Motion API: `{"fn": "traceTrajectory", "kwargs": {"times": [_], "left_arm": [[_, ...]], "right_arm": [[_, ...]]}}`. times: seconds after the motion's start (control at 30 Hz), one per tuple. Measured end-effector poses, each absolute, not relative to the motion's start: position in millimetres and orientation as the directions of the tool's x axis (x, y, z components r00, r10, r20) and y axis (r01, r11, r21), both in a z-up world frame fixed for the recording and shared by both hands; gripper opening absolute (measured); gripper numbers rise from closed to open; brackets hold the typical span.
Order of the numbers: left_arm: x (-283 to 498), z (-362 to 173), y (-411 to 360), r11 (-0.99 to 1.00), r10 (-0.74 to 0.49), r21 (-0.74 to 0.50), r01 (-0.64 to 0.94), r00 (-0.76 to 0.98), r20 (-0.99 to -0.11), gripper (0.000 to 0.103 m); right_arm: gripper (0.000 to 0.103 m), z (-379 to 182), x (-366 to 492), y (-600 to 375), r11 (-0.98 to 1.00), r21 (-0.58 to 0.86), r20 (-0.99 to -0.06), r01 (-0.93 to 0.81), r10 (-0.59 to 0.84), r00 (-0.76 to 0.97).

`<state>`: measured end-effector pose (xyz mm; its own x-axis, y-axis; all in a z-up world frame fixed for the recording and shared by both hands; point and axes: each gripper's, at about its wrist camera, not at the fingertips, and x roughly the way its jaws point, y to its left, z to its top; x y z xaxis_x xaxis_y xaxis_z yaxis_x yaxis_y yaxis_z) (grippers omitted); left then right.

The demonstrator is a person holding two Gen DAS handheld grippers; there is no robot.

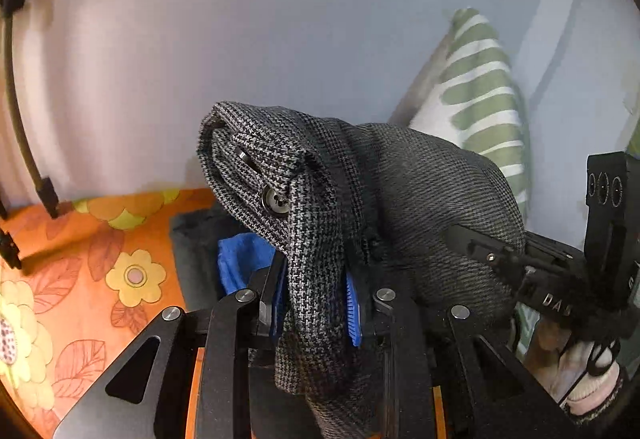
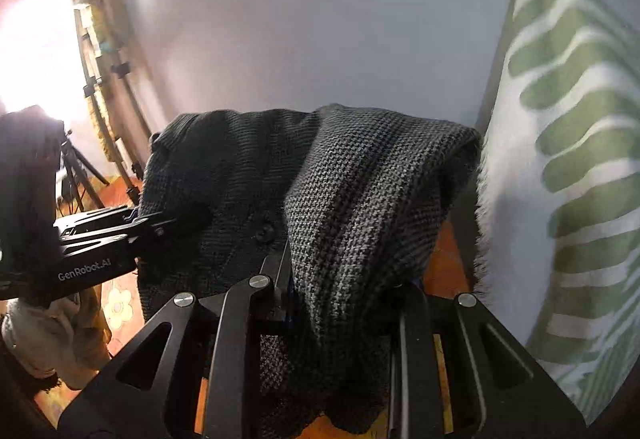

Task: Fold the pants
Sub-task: 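Lift the folded shorts with both tools and carry them toward the pillow, then lower the shorts onto the dark stack and open both tools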

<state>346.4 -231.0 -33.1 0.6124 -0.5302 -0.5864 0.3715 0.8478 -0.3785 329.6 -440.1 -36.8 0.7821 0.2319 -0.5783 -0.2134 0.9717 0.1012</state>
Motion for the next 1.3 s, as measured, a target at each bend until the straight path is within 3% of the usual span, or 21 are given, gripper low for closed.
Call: {"fn": "traceTrajectory", "kwargs": {"times": [0.17, 0.3, 0.43, 0.5, 0.87, 1.3], "left_arm": [[356.5, -51.4, -227.5, 0.855, -0.519, -0.368, 0.366, 0.592, -0.616, 0.023], [359.4, -55.8, -234.0, 0.865, -0.501, -0.338, 0.372, 0.589, -0.634, 0.023], [366.2, -59.2, -237.5, 0.866, -0.498, -0.333, 0.374, 0.573, -0.651, 0.024], [367.2, -62.0, -237.0, 0.867, -0.494, -0.331, 0.372, 0.567, -0.659, 0.027], [365.0, -62.5, -234.8, 0.911, -0.404, -0.248, 0.328, 0.595, -0.695, 0.044], [340.2, -46.5, -209.1, 0.929, -0.362, -0.218, 0.300, 0.605, -0.709, 0.044]], "right_arm": [[0.025, -58.7, 354.4, -458.2, 0.964, 0.134, -0.611, -0.230, 0.263, 0.747], [0.032, -68.9, 364.5, -457.4, 0.970, 0.077, -0.644, -0.231, 0.225, 0.732], [0.056, -70.6, 370.9, -467.0, 0.976, 0.055, -0.666, -0.209, 0.192, 0.721], [0.063, -69.7, 365.8, -477.6, 0.979, 0.055, -0.660, -0.195, 0.182, 0.729], [0.064, -60.5, 344.6, -462.8, 0.987, -0.105, -0.627, -0.120, 0.028, 0.779], [0.065, -36.9, 306.9, -469.8, 0.992, -0.125, -0.595, 0.015, -0.087, 0.799]]}}
